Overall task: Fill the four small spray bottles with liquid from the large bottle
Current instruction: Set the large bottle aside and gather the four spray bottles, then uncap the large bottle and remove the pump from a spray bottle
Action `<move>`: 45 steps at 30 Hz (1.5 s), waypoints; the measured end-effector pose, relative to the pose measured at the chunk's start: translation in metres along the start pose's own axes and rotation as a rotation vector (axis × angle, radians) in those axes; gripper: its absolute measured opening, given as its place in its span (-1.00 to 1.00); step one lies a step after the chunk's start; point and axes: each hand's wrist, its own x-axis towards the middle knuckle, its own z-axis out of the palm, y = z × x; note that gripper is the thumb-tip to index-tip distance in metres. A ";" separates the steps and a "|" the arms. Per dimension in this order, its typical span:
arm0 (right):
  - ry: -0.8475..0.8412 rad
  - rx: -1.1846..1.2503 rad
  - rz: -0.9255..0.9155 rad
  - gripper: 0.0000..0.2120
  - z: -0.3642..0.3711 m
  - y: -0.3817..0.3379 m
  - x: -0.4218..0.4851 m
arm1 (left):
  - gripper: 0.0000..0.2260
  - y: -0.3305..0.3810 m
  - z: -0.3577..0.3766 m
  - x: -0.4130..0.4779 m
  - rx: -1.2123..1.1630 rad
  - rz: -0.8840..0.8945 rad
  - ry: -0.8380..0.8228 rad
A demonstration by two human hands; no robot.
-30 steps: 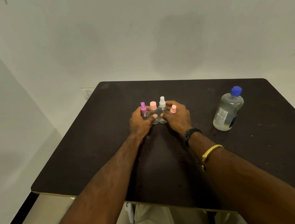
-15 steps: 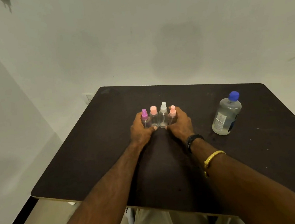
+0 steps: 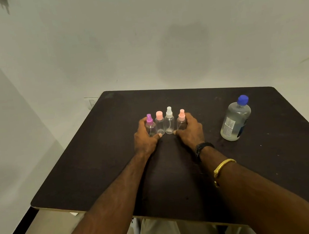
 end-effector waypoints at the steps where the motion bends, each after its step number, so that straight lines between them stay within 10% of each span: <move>1: -0.003 0.013 -0.003 -0.39 0.000 0.000 -0.001 | -0.25 0.000 0.000 0.000 -0.001 0.007 0.003; 7: 0.045 0.054 -0.037 -0.26 -0.008 -0.007 -0.002 | -0.09 0.006 -0.003 -0.003 -0.014 0.053 0.149; 22: 0.246 0.098 -0.229 -0.45 -0.060 -0.038 -0.022 | -0.47 0.085 0.006 -0.021 0.003 0.372 0.322; 45: 0.659 -0.030 -0.183 -0.72 -0.152 0.002 -0.027 | -0.48 0.147 0.124 -0.046 -0.089 0.463 -0.215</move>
